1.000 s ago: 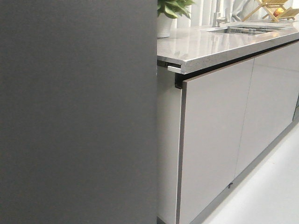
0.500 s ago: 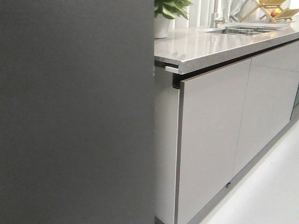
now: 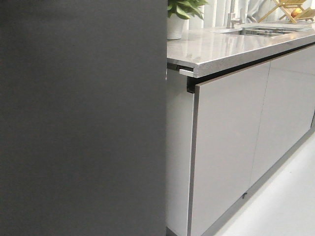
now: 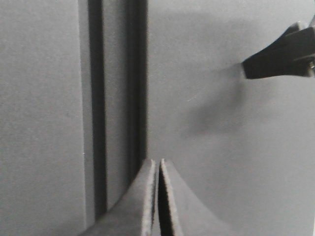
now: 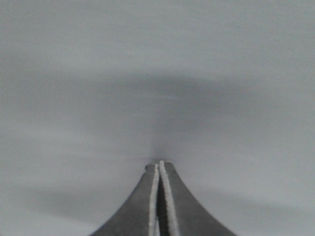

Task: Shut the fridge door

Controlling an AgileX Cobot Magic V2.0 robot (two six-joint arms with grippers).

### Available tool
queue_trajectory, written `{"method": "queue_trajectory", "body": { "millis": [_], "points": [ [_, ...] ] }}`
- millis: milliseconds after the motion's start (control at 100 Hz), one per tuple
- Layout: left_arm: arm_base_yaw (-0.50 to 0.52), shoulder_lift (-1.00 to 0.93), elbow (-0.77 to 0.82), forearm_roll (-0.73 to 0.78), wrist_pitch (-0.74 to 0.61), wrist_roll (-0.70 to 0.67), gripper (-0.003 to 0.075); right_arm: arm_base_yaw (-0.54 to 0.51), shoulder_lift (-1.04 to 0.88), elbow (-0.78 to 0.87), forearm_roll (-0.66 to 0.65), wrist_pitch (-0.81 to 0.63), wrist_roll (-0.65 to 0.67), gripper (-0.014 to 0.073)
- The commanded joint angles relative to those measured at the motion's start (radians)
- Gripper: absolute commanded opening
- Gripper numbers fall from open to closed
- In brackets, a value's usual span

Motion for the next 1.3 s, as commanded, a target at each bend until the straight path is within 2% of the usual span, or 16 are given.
{"method": "queue_trajectory", "body": {
  "millis": [0, 350, 690, 980, 1290],
  "points": [
    [-0.001, -0.011, 0.035, -0.004, -0.072, -0.004, -0.0020, -0.016, -0.120, -0.039, -0.046, -0.005, -0.008, -0.0073],
    [-0.001, -0.011, 0.035, -0.004, -0.072, -0.004, -0.0020, -0.017, -0.386, -0.035, -0.066, 0.203, -0.027, -0.0073],
    [-0.001, -0.011, 0.035, -0.004, -0.072, -0.004, -0.0020, -0.015, -0.705, -0.035, 0.224, 0.434, -0.392, -0.0073],
    [-0.001, -0.011, 0.035, -0.004, -0.072, -0.004, -0.0020, -0.015, -0.887, -0.029, 0.226, 0.676, -0.451, -0.0073],
    [-0.001, -0.011, 0.035, -0.004, -0.072, -0.004, -0.0020, -0.015, -1.136, 0.187, 0.228, 0.745, -0.430, -0.0071]
  ]
}}
